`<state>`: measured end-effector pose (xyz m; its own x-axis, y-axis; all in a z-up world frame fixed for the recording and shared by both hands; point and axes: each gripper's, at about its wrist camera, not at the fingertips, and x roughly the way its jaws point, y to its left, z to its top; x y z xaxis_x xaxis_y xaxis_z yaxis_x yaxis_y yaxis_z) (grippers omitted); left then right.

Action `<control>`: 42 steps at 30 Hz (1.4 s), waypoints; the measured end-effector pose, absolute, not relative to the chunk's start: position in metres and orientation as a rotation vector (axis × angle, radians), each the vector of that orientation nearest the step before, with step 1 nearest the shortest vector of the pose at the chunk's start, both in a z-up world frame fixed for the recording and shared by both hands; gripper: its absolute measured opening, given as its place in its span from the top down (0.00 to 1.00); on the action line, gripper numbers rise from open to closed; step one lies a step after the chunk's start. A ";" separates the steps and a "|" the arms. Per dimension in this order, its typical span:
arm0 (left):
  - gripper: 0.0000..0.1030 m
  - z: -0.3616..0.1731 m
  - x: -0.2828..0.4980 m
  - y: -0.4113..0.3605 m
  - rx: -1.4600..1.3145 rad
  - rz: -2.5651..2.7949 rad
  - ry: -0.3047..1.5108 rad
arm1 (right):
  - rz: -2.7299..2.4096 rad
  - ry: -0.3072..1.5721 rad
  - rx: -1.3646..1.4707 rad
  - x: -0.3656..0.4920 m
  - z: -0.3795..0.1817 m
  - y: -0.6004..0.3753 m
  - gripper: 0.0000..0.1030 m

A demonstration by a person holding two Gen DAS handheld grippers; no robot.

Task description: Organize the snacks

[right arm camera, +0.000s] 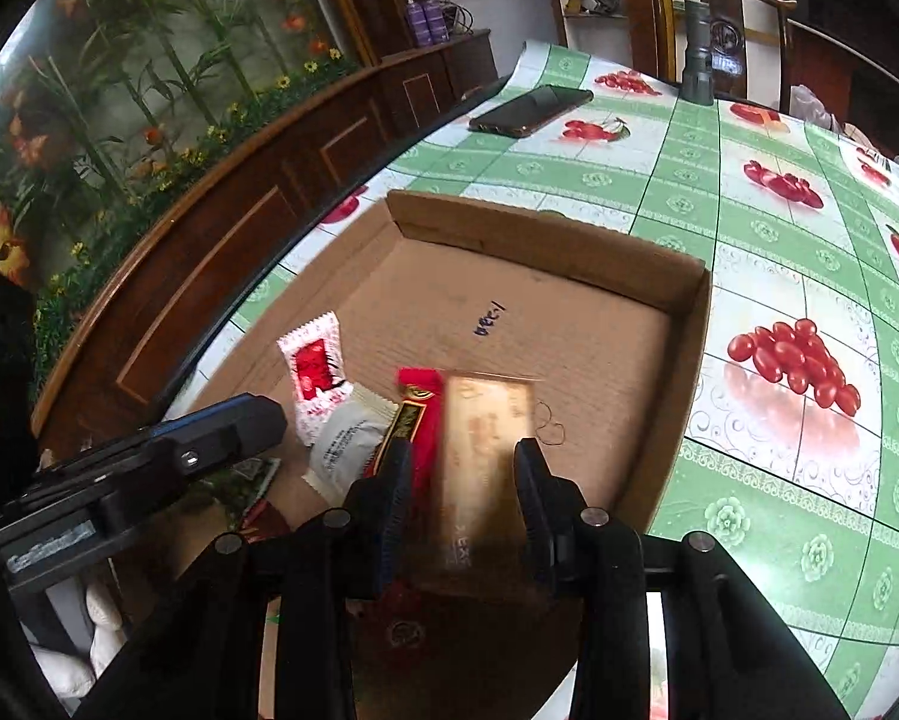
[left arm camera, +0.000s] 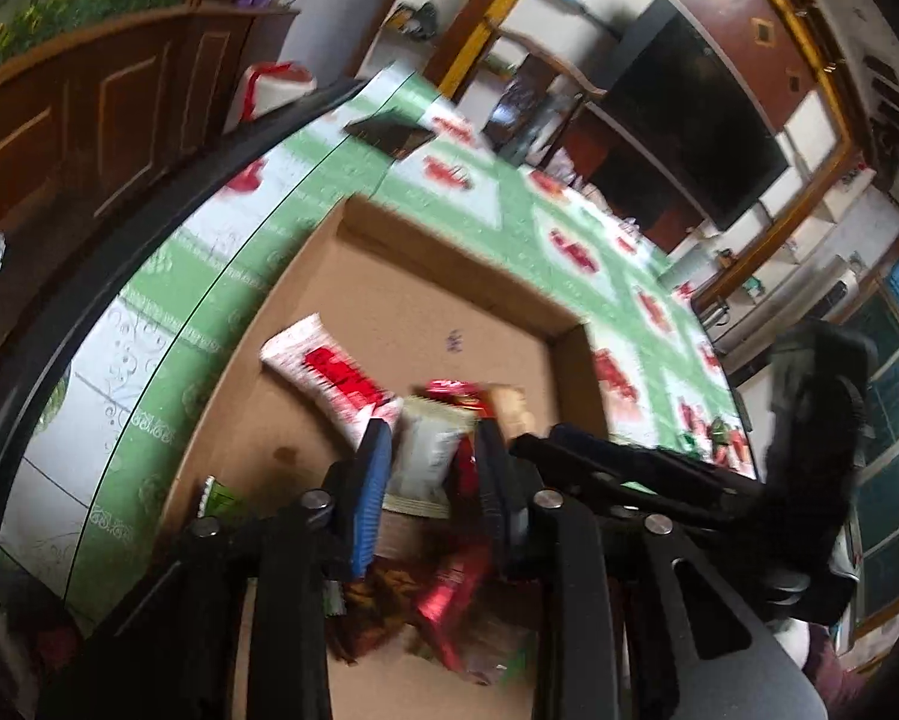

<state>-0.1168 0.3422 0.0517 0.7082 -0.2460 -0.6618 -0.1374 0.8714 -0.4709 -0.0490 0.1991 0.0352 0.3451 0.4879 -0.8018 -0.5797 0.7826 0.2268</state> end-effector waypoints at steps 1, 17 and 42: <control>0.73 0.059 -0.121 0.338 -0.512 -0.079 0.768 | 0.697 0.996 -0.098 -0.051 0.037 0.197 0.64; 0.00 0.114 -0.160 0.269 -0.565 -0.339 0.577 | 0.542 0.816 0.101 -0.066 0.086 0.046 0.57; 0.00 0.095 -0.154 0.196 -0.474 -0.360 0.769 | 0.393 0.953 0.187 -0.013 0.030 -0.098 0.56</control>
